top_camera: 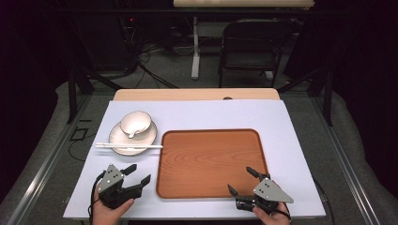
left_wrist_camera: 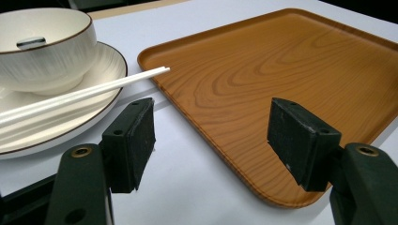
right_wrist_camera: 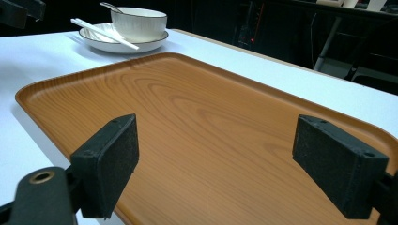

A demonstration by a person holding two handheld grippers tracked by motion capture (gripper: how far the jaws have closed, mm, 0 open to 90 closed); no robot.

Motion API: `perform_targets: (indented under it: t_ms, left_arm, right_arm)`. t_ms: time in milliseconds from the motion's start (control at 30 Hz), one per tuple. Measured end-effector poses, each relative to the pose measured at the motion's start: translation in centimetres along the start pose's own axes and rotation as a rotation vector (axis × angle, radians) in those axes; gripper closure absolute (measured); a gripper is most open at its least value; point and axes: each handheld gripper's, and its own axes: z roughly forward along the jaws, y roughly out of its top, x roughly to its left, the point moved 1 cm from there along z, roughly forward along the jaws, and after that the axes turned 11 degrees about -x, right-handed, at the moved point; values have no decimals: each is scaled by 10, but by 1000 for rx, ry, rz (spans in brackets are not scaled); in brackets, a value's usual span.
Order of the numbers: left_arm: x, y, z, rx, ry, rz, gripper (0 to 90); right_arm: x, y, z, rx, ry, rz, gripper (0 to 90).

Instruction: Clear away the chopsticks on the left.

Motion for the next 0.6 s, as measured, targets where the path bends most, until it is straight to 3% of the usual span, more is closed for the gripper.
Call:
perform_targets:
  t_ms: [133,200,467,600]
  left_arm:
    - [1,1,2,11,19,-3,316]
    - [1,1,3,37,47,5,291]
    - [2,0,9,80,13,-12,206]
    - [0,-1,10,107,0,-22,203]
  right_arm:
    - [-1,0,-1,-1,2,4,142]
    - [0,1,-3,-4,10,-2,142]
    - [4,3,-9,-8,7,-29,142]
    - [3,4,-10,-12,-5,-19,142]
